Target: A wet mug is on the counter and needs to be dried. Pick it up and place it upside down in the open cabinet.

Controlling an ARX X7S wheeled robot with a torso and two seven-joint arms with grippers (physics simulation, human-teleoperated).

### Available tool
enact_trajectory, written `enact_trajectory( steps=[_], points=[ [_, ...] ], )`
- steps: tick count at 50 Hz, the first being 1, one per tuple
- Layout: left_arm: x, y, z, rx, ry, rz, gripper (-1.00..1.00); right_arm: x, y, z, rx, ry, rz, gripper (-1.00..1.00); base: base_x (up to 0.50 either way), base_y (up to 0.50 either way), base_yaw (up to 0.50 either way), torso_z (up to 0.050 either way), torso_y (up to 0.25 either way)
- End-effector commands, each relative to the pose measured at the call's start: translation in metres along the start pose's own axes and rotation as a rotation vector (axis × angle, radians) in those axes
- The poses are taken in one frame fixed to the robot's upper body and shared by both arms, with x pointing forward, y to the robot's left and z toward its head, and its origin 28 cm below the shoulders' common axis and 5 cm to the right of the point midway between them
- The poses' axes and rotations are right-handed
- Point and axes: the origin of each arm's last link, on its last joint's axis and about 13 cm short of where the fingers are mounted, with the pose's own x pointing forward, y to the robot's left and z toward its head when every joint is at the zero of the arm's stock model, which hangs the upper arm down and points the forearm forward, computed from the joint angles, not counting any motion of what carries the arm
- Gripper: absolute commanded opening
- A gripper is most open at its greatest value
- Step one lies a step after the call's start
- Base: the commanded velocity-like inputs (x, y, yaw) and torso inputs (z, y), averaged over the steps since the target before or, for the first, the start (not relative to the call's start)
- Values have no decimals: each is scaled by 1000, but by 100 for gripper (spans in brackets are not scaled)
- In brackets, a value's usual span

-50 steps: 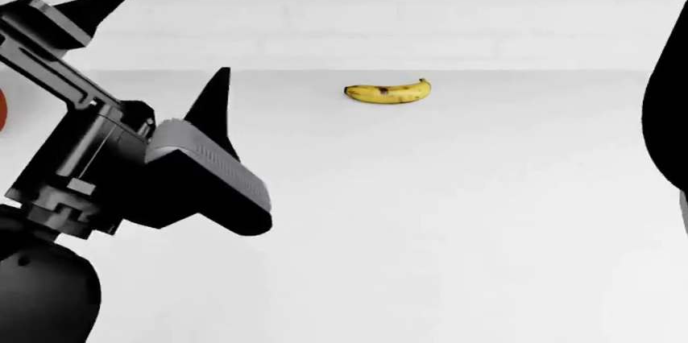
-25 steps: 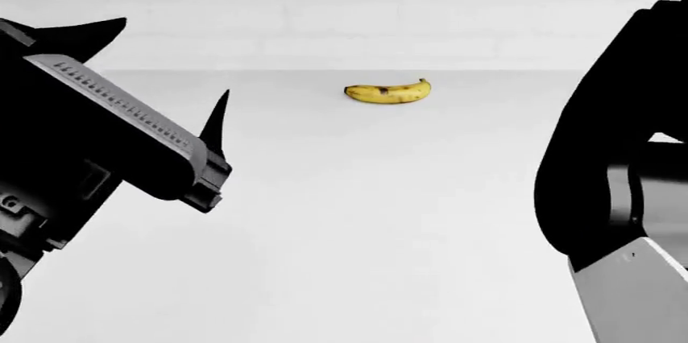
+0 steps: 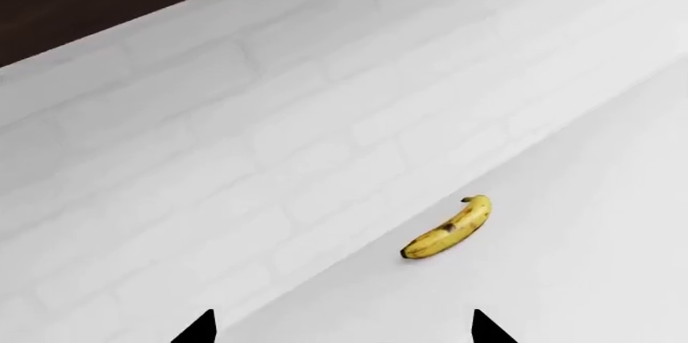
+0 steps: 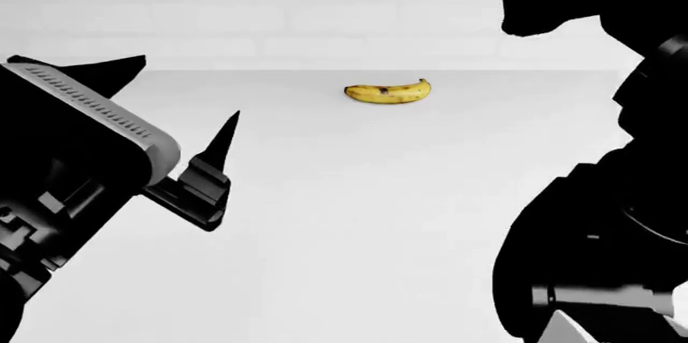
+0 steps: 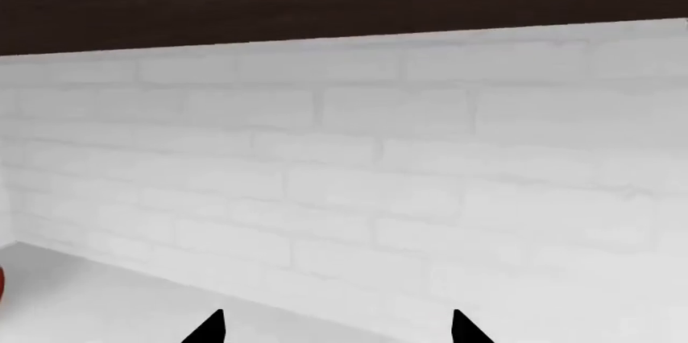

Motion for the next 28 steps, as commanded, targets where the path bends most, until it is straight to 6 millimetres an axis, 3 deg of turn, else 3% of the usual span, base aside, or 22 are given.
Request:
enact_trajectory(
  steps=[1, 11, 28],
  points=[
    [2, 4, -3, -75, -1, 49, 100, -17, 3, -43, 15, 8, 3, 100, 0, 0, 0, 0, 0],
    [1, 7, -7, -170, 8, 66, 100, -31, 4, -72, 50, 31, 9, 100, 0, 0, 0, 0, 0],
    [-2, 10, -11, -215, 13, 70, 100, -47, 14, -92, 4, 81, -28, 100, 0, 0, 0, 0, 0]
  ],
)
